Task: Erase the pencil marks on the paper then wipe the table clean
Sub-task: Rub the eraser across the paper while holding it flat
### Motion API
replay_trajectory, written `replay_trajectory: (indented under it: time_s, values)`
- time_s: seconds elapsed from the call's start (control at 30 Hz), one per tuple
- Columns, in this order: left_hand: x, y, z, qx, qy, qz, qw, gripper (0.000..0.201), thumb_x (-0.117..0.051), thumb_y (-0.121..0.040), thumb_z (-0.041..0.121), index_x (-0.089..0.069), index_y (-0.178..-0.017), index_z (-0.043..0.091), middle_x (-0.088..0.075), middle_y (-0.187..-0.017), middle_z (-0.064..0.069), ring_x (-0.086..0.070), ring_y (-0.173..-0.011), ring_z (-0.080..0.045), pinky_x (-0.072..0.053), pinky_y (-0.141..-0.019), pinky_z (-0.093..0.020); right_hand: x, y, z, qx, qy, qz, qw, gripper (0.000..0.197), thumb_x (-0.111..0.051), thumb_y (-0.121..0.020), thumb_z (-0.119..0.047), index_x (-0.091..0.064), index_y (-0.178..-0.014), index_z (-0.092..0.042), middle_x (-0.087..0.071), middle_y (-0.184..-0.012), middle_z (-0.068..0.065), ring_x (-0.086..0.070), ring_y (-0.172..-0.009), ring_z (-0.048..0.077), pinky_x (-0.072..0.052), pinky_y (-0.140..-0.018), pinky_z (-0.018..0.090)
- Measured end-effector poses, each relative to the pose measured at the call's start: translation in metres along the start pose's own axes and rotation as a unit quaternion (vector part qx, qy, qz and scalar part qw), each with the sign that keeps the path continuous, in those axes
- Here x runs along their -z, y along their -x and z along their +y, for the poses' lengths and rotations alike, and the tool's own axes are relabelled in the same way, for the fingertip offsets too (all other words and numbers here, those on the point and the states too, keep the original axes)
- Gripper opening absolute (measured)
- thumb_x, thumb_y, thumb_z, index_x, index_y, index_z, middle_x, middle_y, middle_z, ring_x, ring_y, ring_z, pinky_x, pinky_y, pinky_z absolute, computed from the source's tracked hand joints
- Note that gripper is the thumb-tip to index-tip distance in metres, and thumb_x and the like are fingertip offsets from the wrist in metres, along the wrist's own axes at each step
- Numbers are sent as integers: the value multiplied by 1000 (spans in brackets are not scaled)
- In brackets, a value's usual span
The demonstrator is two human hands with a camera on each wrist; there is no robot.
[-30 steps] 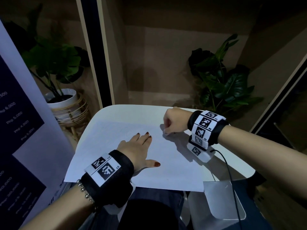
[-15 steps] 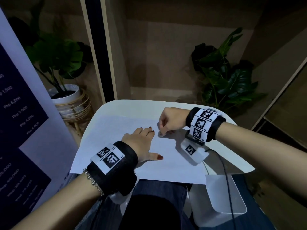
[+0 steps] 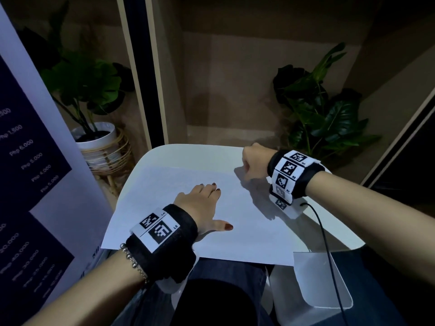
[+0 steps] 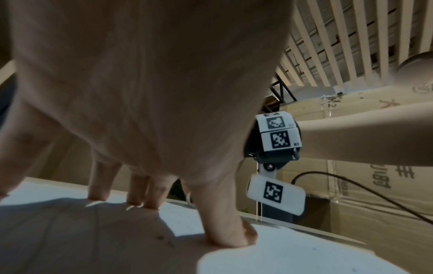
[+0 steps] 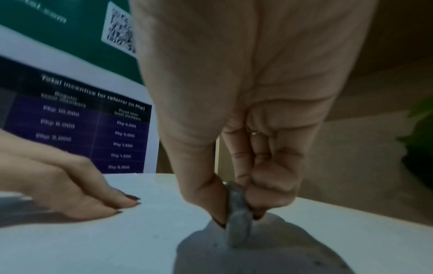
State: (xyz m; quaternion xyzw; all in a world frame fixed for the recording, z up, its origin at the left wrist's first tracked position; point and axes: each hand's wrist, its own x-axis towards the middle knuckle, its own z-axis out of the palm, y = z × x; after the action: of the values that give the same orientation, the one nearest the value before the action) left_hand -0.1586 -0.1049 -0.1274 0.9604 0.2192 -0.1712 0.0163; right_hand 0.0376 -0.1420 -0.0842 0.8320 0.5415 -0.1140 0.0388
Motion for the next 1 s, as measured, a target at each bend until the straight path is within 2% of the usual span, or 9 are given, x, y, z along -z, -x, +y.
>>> replay_trajectory:
  time_s: [0.2, 0.3, 0.43, 0.6, 0.67, 0.77, 0.83, 0.93, 1.0]
  values:
    - [1, -1, 0, 4, 0, -12, 1000, 93, -39, -89, 72, -5, -157, 17, 0, -164, 4, -5, -150, -20, -30, -113, -48, -12, 3, -14, 53, -78, -7, 996, 18, -77, -81, -29, -71, -69, -16, -65, -65, -7, -59, -67, 11, -52, -68, 30]
    - [1, 0, 0, 3, 6, -15, 1000, 93, -39, -90, 71, -5, -157, 17, 0, -164, 4, -5, -150, -19, -29, -112, -47, -9, -3, -4, 20, -65, -18, 998, 24, -79, -77, -30, -72, -65, -10, -63, -59, -4, -57, -62, 14, -51, -63, 32]
    - [0, 0, -1, 2, 11, -11, 1000, 92, -40, -90, 70, -5, -157, 18, 0, -164, 4, -4, -150, -19, -29, -112, -47, 6, -6, -5, -8, -8, -7, 1000, 28, -75, -75, -13, -60, -58, 3, -55, -57, 10, -54, -61, 25, -46, -58, 32]
    - [2, 0, -1, 0, 11, -14, 1000, 92, -40, -90, 70, -5, -157, 18, 0, -164, 5, -5, -149, -18, -29, -112, -47, -5, -9, -14, 21, -37, -14, 999, 27, -81, -72, -31, -73, -67, -6, -63, -54, -2, -57, -59, 16, -53, -61, 32]
    - [1, 1, -2, -1, 16, -14, 1000, 92, -41, -90, 70, -6, -157, 18, 0, -164, 6, -5, -149, -17, -29, -112, -47, -1, -8, -9, 3, -14, -19, 1000, 37, -81, -74, -28, -63, -62, 2, -57, -54, 6, -52, -55, 20, -48, -58, 32]
    - [0, 2, -3, -2, 19, -7, 1000, 91, -41, -90, 70, -6, -157, 19, 0, -164, 7, -5, -149, -17, -29, -112, -47, 9, -6, -1, -23, 33, -12, 999, 39, -74, -80, -13, -44, -57, -3, -45, -60, 9, -44, -52, 23, -43, -57, 31]
    - [0, 1, -3, -3, 17, -9, 1000, 91, -42, -90, 70, -6, -157, 18, -1, -164, 6, -6, -149, -17, -30, -112, -47, 8, -7, 0, -11, 17, -15, 1000, 36, -75, -78, -17, -52, -56, 0, -51, -57, 11, -48, -53, 23, -46, -57, 34]
    - [2, 1, -2, -2, 16, -11, 1000, 92, -41, -90, 70, -6, -157, 18, -1, -164, 5, -6, -149, -18, -29, -112, -48, -2, -10, -7, 29, -41, -30, 998, 23, -81, -74, -31, -71, -63, -13, -64, -54, -7, -58, -58, 12, -53, -62, 31]
    - [2, 1, -1, -1, 14, -12, 1000, 92, -41, -90, 70, -6, -157, 18, -1, -164, 5, -6, -149, -18, -29, -112, -48, -5, -10, -9, 31, -47, -43, 997, 23, -81, -73, -35, -73, -65, -14, -64, -53, -11, -59, -58, 9, -53, -63, 29]
